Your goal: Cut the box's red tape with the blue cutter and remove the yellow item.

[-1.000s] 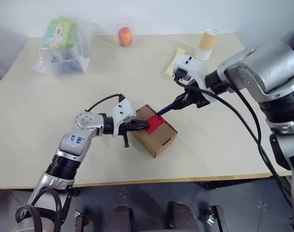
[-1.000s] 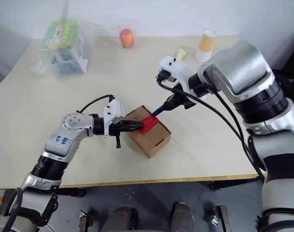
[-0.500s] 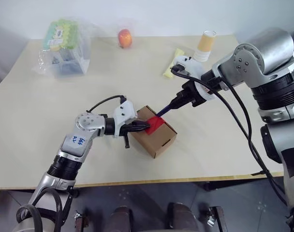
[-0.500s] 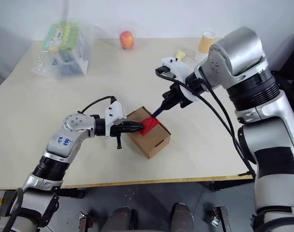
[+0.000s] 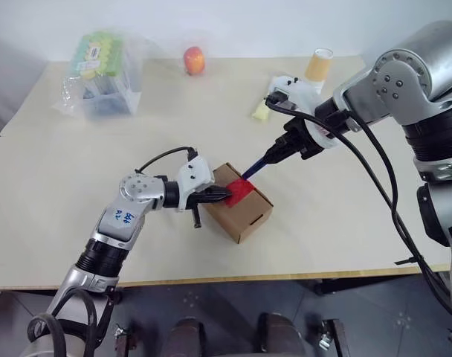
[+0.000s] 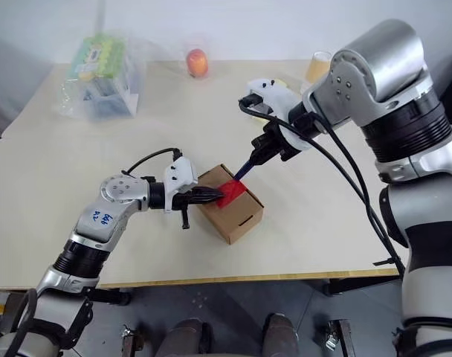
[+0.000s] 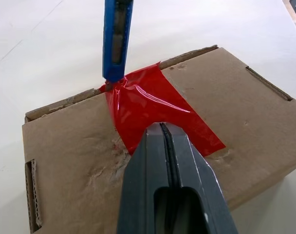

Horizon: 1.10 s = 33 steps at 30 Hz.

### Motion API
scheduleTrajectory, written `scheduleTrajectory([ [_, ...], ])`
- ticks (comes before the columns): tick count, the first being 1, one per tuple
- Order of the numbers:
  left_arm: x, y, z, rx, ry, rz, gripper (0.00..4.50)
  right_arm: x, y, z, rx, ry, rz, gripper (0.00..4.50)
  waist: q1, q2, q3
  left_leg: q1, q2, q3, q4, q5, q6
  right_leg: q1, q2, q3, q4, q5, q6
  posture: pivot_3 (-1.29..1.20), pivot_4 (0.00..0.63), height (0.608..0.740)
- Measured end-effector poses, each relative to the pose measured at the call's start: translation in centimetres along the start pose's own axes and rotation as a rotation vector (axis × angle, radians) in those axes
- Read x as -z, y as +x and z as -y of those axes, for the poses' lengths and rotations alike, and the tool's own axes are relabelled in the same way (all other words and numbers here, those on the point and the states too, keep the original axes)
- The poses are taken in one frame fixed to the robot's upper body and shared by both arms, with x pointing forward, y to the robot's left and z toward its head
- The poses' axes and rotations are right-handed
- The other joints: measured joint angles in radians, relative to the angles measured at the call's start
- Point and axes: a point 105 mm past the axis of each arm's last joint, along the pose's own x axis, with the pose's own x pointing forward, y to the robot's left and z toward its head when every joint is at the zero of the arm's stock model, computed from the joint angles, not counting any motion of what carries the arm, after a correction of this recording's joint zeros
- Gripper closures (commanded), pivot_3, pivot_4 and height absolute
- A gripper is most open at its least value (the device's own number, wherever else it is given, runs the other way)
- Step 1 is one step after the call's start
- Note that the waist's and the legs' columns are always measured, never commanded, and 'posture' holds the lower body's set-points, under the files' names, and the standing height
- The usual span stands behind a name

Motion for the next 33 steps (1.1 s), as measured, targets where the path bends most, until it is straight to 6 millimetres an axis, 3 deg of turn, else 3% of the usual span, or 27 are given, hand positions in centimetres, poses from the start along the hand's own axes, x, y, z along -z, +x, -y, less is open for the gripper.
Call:
scheduleTrajectory([
  [33, 0.0, 0.2, 0.1, -0.001, 0.005, -0.002, 4.5, 5.1, -0.8, 0.8, -0.015, 0.012, -0.082, 4.35, 0.012, 0.0, -0.001, 0.0, 0.0, 0.0, 0.0, 0.0, 0.0, 0.0, 0.0, 0.0, -0.002, 0.0, 0.0, 0.0, 0.15, 0.74],
])
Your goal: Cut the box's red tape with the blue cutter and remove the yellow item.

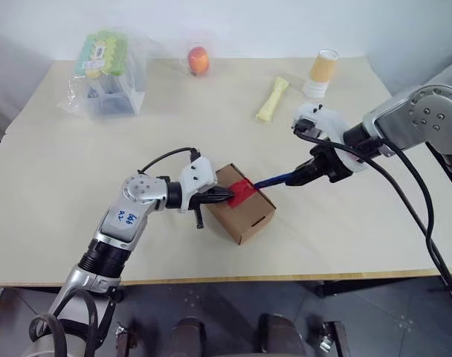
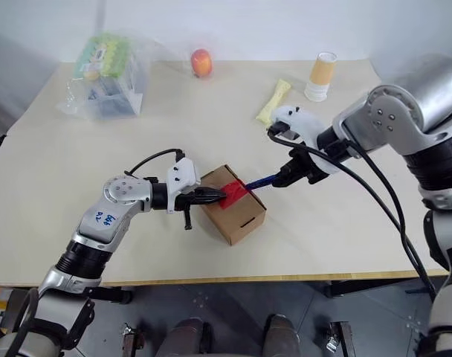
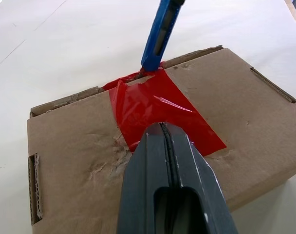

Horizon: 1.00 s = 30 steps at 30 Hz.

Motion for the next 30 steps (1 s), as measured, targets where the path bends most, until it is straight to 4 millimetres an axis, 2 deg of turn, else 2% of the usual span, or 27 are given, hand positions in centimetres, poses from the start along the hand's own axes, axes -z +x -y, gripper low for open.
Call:
scheduleTrajectory([
  [12, 0.0, 0.0, 0.0, 0.001, 0.001, 0.001, 4.5, 1.1, -0.3, 0.0, 0.005, 0.01, -0.02, 4.35, 0.002, 0.0, 0.0, 0.0, 0.0, 0.0, 0.0, 0.0, 0.0, 0.0, 0.0, 0.0, -0.001, 0.0, 0.0, 0.0, 0.15, 0.74],
  [24, 0.0, 0.0, 0.0, -0.002, 0.0, 0.0, 4.5, 3.0, -0.1, 0.0, -0.006, 0.031, -0.072, 4.35, 0.002, 0.0, 0.0, -0.001, 0.0, 0.001, 0.0, 0.0, 0.0, 0.0, 0.0, 0.0, -0.002, 0.0, 0.0, 0.0, 0.15, 0.74],
  [27, 0.0, 0.0, 0.0, -0.003, 0.0, 0.0, 4.5, 2.9, -0.3, 0.0, -0.026, 0.05, -0.031, 4.35, 0.003, 0.0, 0.0, -0.001, 0.0, 0.001, 0.0, 0.0, 0.0, 0.0, 0.0, 0.0, -0.003, 0.0, 0.0, 0.0, 0.15, 0.74],
  [30, -0.1, 0.0, 0.0, -0.005, 0.001, 0.005, 4.5, 2.6, -1.7, -0.1, -0.032, 0.022, 0.063, 4.35, 0.004, 0.0, 0.0, -0.001, 0.001, 0.001, 0.0, 0.0, 0.0, 0.0, 0.0, 0.0, -0.004, 0.0, 0.0, 0.0, 0.15, 0.74],
])
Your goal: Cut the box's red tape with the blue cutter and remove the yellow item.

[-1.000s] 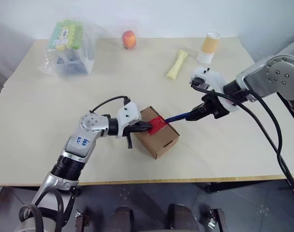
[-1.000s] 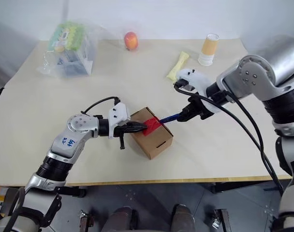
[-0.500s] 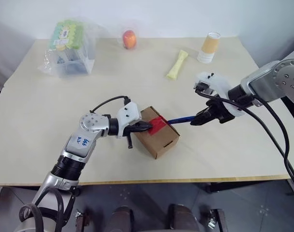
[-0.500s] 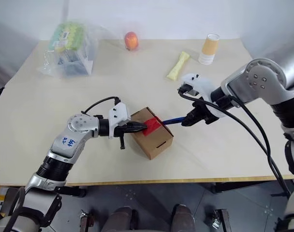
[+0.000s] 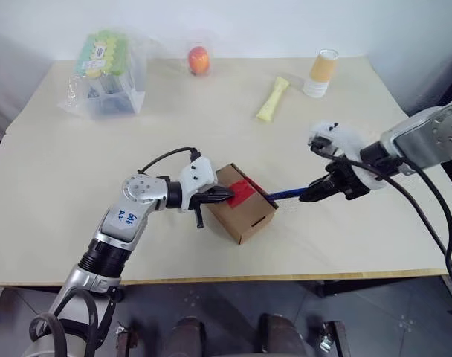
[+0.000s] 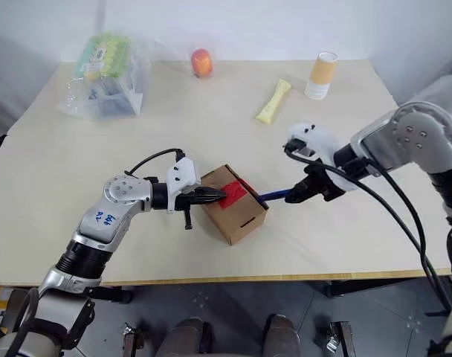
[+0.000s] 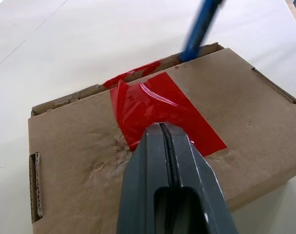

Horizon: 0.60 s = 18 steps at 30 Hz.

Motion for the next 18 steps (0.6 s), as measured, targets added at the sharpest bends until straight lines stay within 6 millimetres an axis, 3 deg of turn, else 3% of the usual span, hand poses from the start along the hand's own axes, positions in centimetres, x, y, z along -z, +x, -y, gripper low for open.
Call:
scheduleTrajectory([
  [8, -0.1, -1.1, -0.5, -0.037, -0.026, 0.079, 4.5, 1.8, -3.1, 0.8, 0.008, -0.078, 0.121, 4.35, -0.007, 0.001, 0.001, 0.0, 0.002, 0.005, -0.002, 0.0, 0.0, 0.0, 0.001, 0.001, -0.006, 0.001, -0.001, 0.0, 0.15, 0.74],
  [11, -0.4, -1.8, -0.9, -0.054, -0.049, 0.128, 4.5, 2.1, -4.1, 3.5, 0.083, -0.031, 0.281, 4.35, -0.001, -0.003, 0.003, -0.001, 0.003, 0.006, -0.001, 0.0, 0.0, 0.0, 0.001, 0.0, -0.007, 0.001, -0.002, 0.0, 0.15, 0.74],
  [15, -0.9, -3.8, -2.1, -0.101, -0.08, 0.197, 4.5, 4.4, -2.0, 7.3, 0.14, 0.078, 0.475, 4.35, 0.008, -0.007, 0.005, -0.002, 0.003, 0.006, -0.001, 0.0, 0.001, -0.001, 0.001, -0.001, -0.009, 0.002, -0.001, 0.0, 0.15, 0.74],
  [18, -2.0, -6.0, -2.0, -0.075, -0.092, 0.21, 4.5, 6.3, 0.5, 10.6, 0.263, 0.156, 0.668, 4.35, 0.011, -0.006, 0.006, -0.003, 0.003, 0.007, -0.001, 0.0, 0.0, -0.002, 0.001, -0.002, -0.008, 0.002, -0.001, 0.0, 0.15, 0.74],
])
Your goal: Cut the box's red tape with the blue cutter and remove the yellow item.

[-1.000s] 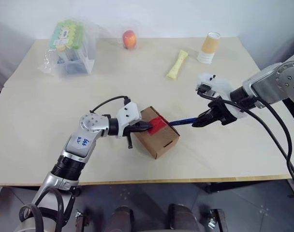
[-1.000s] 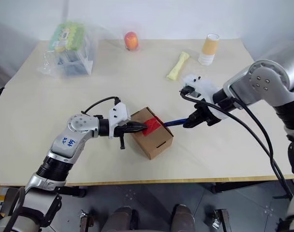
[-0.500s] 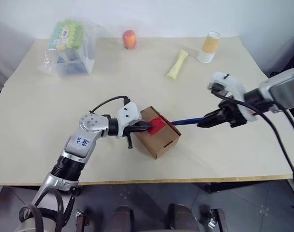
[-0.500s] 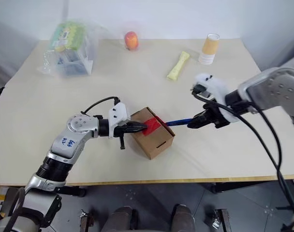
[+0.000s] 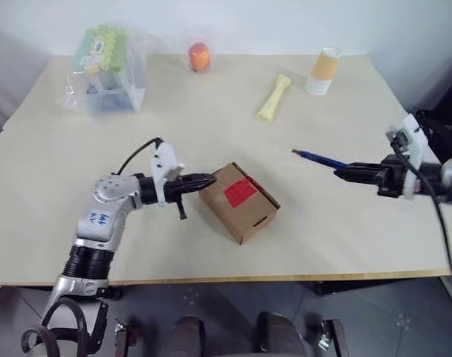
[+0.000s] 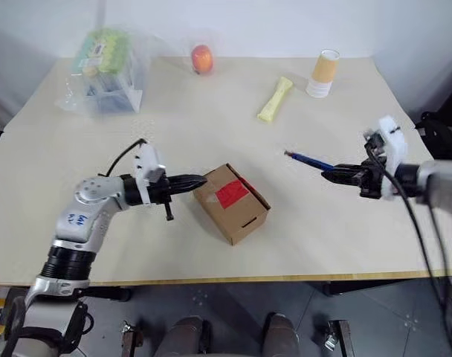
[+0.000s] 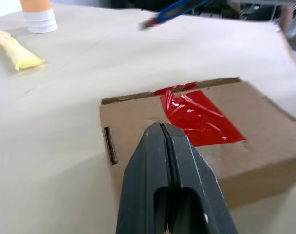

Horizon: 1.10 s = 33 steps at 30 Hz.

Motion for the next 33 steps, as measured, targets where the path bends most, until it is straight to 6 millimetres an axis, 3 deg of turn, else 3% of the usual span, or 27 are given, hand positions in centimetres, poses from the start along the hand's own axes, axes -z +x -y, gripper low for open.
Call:
scheduleTrajectory([
  [2, -0.6, -1.2, 0.1, -0.005, -0.027, 0.008, 4.5, 2.2, -0.2, 2.9, 0.149, -0.063, 0.019, 4.35, 0.002, 0.003, 0.002, 0.0, 0.0, 0.0, 0.0, 0.0, 0.0, 0.0, 0.0, 0.0, 0.0, 0.0, 0.0, 0.0, 0.15, 0.74],
  [5, 0.2, -2.5, 0.3, -0.03, -0.059, -0.031, 4.5, 3.0, -0.5, 5.4, 0.281, -0.082, 0.105, 4.35, 0.002, 0.005, 0.002, 0.0, 0.0, 0.001, -0.001, 0.0, 0.0, 0.0, 0.0, 0.0, 0.0, 0.0, 0.0, 0.0, 0.15, 0.74],
  [6, 0.8, -2.8, 0.5, -0.034, -0.071, -0.054, 4.5, 3.1, -0.8, 5.9, 0.305, -0.075, 0.128, 3.63, 0.0, 0.005, 0.002, 0.001, 0.0, 0.001, -0.001, 0.0, 0.0, 0.0, 0.0, 0.0, 0.0, 0.0, 0.0, 0.0, 0.15, 0.74],
  [8, 2.6, -3.9, 1.0, -0.055, -0.116, -0.113, 4.5, 3.3, -1.2, 6.5, 0.326, -0.083, 0.148, 3.08, -0.005, 0.006, 0.002, 0.001, 0.0, 0.001, -0.002, 0.0, 0.0, 0.0, 0.0, 0.0, 0.0, 0.0, 0.0, 0.0, 0.15, 0.74],
  [12, 5.1, -5.3, 2.9, -0.075, -0.203, -0.181, 4.5, 3.0, -1.4, 5.8, 0.292, -0.145, 0.161, 1.71, -0.014, 0.006, 0.003, 0.001, 0.001, 0.001, -0.002, 0.0, 0.0, 0.0, 0.0, 0.0, 0.0, 0.0, 0.0, 0.0, 0.15, 0.74],
  [17, 6.1, -6.1, 4.4, -0.118, -0.257, -0.196, 4.5, 1.5, -2.0, 3.5, 0.173, -0.222, 0.164, 0.11, -0.011, 0.007, 0.003, 0.002, 0.001, 0.001, -0.002, 0.0, 0.0, 0.001, 0.0, 0.001, 0.0, 0.0, 0.0, 0.0, 0.15, 0.74],
  [19, 6.5, -5.6, 4.3, -0.15, -0.272, -0.184, 4.5, 0.6, -1.9, 1.6, 0.083, -0.259, 0.167, 0.05, -0.008, 0.007, 0.003, 0.002, 0.001, 0.001, -0.001, 0.0, 0.0, 0.001, 0.0, 0.001, 0.0, 0.0, 0.0, 0.0, 0.15, 0.74],
  [22, 6.8, -4.7, 4.2, -0.182, -0.294, -0.173, 4.5, 0.2, -0.6, -1.7, -0.054, -0.334, 0.15, 0.64, -0.005, 0.007, 0.003, 0.002, 0.001, 0.001, 0.0, 0.0, 0.0, 0.002, 0.0, 0.001, 0.0, 0.0, 0.0, 0.0, 0.15, 0.74],
  [23, 6.4, -3.1, 3.5, -0.212, -0.326, -0.133, 4.5, 1.5, 1.5, -3.2, -0.088, -0.41, 0.108, 0.9, 0.002, 0.006, 0.003, 0.003, 0.001, 0.001, 0.001, 0.0, 0.0, 0.002, 0.0, 0.001, 0.001, 0.0, 0.0, 0.0, 0.15, 0.74],
  [26, 6.3, -0.1, 4.2, -0.164, -0.36, -0.129, 4.5, 3.8, 5.8, -7.2, -0.207, -0.515, 0.094, 1.91, 0.0, 0.006, 0.002, 0.003, 0.0, 0.002, 0.001, 0.0, 0.0, 0.001, 0.0, 0.002, 0.002, 0.0, 0.0, 0.0, 0.15, 0.74],
  [29, 6.8, 1.0, 4.5, -0.164, -0.39, -0.156, 4.5, 4.6, 7.7, -9.3, -0.27, -0.566, 0.095, 2.97, -0.002, 0.006, 0.002, 0.003, 0.001, 0.001, 0.0, 0.0, 0.0, 0.0, 0.0, 0.002, 0.003, 0.0, 0.0, 0.0, 0.15, 0.74],
  [33, 6.9, 1.0, 4.6, -0.145, -0.382, -0.185, 4.5, 4.8, 8.3, -10.4, -0.315, -0.598, 0.09, 4.39, 0.0, 0.006, 0.002, 0.003, 0.001, 0.001, 0.0, 0.0, 0.0, 0.0, 0.0, 0.002, 0.002, 0.0, 0.0, 0.0, 0.15, 0.74],
])
